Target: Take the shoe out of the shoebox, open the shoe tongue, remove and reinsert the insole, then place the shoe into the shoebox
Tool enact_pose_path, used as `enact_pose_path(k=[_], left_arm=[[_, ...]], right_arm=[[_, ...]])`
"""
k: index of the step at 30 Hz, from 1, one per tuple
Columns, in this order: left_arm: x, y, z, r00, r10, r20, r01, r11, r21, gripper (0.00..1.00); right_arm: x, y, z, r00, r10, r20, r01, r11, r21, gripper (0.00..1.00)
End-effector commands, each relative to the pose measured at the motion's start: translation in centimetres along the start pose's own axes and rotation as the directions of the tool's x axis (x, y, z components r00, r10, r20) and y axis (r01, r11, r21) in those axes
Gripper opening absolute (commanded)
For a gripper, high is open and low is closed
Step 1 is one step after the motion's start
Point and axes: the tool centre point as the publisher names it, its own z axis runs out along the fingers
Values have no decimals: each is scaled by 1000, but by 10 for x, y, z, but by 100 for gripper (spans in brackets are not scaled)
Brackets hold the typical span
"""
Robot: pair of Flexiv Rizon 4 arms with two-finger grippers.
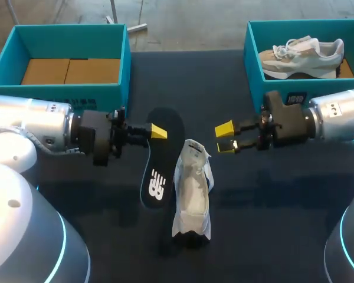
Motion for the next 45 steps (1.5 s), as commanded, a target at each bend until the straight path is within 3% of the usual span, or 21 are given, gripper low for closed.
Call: enact_pose_path(k=[1, 9, 11, 18, 20, 21, 33, 35, 40, 45], left_arm=[[1, -7, 3, 1000, 10, -11, -10, 1000, -10, 0], [3, -39, -4, 1000, -25, -15, 25, 999, -42, 0], [4, -45, -6, 999, -46, -21, 45, 998, -46, 0], [9, -65, -9, 993, -107, -54, 105, 994, -40, 0], [14, -70, -8, 988, -141, -63, 139, 990, -32, 0], [17, -71, -7, 985, -161, -67, 158, 987, -39, 0], [20, -71, -7, 983, -165, -83, 162, 986, -44, 0], [21, -77, 4, 982, -158, -98, 157, 987, -18, 0], [22, -85, 11, 974, -197, -110, 200, 980, 15, 0], [26, -89, 16, 961, -251, -112, 256, 966, 27, 0]], right_arm=[[1, -2, -1, 1000, -10, 19, 10, 1000, 10, 100], [-8, -19, -32, 975, -201, 100, 183, 970, 159, 100], [-13, -24, -40, 964, -255, 70, 239, 955, 178, 100], [-23, -42, -63, 911, -410, 39, 380, 873, 306, 100], [-25, -49, -65, 868, -494, -50, 477, 800, 365, 100], [-28, -52, -66, 853, -512, -99, 510, 779, 364, 100], [-28, -52, -66, 853, -512, -99, 510, 779, 364, 100], [-28, -52, -66, 853, -512, -99, 510, 779, 364, 100], [-28, -67, -78, 763, -646, -27, 587, 675, 447, 100], [-39, -79, -90, 688, -725, -25, 642, 593, 486, 100]])
